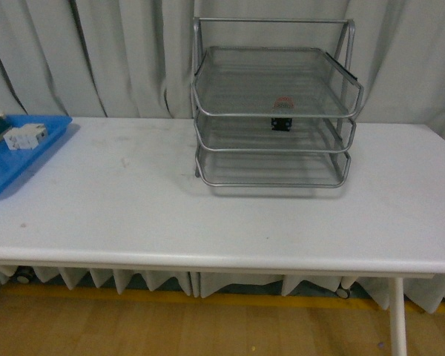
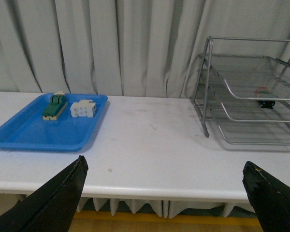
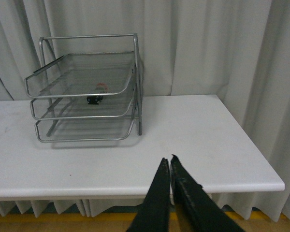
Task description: Place button on rack with both arms
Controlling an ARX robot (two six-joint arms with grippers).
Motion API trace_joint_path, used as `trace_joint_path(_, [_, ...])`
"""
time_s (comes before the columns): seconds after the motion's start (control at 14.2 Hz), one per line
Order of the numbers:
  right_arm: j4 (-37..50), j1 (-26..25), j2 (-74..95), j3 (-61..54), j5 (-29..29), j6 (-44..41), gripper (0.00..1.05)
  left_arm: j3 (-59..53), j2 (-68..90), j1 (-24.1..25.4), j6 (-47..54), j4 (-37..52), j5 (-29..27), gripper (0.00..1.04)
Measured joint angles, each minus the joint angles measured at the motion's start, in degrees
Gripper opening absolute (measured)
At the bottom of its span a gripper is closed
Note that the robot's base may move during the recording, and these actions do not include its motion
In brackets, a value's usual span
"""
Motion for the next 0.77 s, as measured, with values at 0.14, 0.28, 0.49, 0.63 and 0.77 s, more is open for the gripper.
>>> trace_joint_path(0.14, [0.0,0.0,0.0,0.0,0.0,-0.1,0.24,0.0,0.0,0.0,0.0,0.0,0.0,0.98])
trace_joint_path(0.28, [0.0,0.0,0.0,0.0,0.0,-0.1,0.51,0.0,0.0,0.0,0.0,0.0,0.0,0.98])
trace_joint_path(0.49, [0.0,0.0,0.0,0.0,0.0,-0.1,0.91,0.0,0.0,0.0,0.0,0.0,0.0,0.98])
trace_joint_path(0.63, [0.0,0.0,0.0,0.0,0.0,0.0,0.97,0.0,0.0,0.0,0.0,0.0,0.0,0.98])
trace_joint_path(0.77, [0.0,0.0,0.0,0.0,0.0,0.0,0.98,0.0,0.0,0.0,0.0,0.0,0.0,0.98])
